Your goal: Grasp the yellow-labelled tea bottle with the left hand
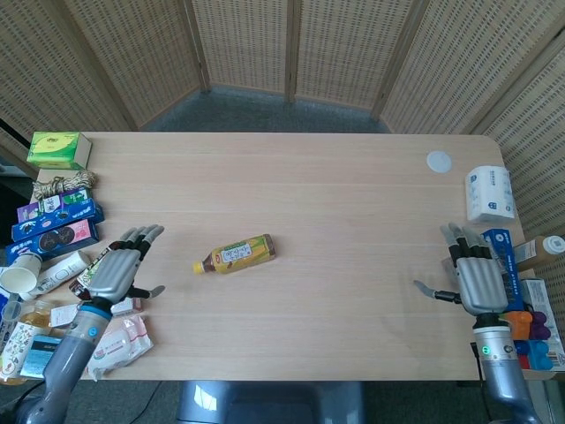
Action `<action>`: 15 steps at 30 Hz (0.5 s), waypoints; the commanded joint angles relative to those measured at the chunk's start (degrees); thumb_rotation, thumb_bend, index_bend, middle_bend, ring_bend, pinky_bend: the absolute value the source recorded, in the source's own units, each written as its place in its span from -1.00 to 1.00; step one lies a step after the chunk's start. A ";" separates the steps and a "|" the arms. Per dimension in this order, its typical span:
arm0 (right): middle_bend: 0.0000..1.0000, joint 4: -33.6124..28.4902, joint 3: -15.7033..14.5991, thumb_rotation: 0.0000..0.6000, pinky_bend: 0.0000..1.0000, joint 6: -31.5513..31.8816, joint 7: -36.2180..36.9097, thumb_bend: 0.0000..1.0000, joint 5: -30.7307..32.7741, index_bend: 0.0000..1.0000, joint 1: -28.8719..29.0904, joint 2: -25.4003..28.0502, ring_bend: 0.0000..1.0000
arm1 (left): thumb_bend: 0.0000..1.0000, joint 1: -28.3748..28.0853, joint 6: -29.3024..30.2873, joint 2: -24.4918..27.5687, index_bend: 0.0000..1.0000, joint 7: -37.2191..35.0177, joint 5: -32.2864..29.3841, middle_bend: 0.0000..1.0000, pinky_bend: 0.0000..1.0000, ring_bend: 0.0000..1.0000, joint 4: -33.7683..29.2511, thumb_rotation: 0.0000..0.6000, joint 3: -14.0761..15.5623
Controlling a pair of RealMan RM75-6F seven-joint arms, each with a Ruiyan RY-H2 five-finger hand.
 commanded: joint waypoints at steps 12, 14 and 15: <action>-0.98 0.27 -0.65 -0.10 -1.00 -0.91 0.92 -0.84 1.05 -1.00 -0.76 0.30 -1.00 | -0.55 -14.83 -8.55 -20.35 -1.00 7.52 -16.53 -1.00 -1.00 -1.00 18.18 1.00 -4.94; -0.98 0.35 -0.76 -0.11 -1.00 -1.07 1.05 -0.84 1.23 -1.00 -0.91 0.49 -1.00 | -0.54 -16.53 -9.61 -23.14 -1.00 7.57 -18.67 -1.00 -1.00 -1.00 21.11 1.00 -5.58; -0.98 0.31 -0.81 -0.12 -1.00 -1.14 1.18 -0.84 1.31 -1.00 -0.99 0.57 -1.00 | -0.54 -17.21 -10.07 -24.28 -1.00 7.52 -19.55 -1.00 -1.00 -1.00 22.31 1.00 -5.84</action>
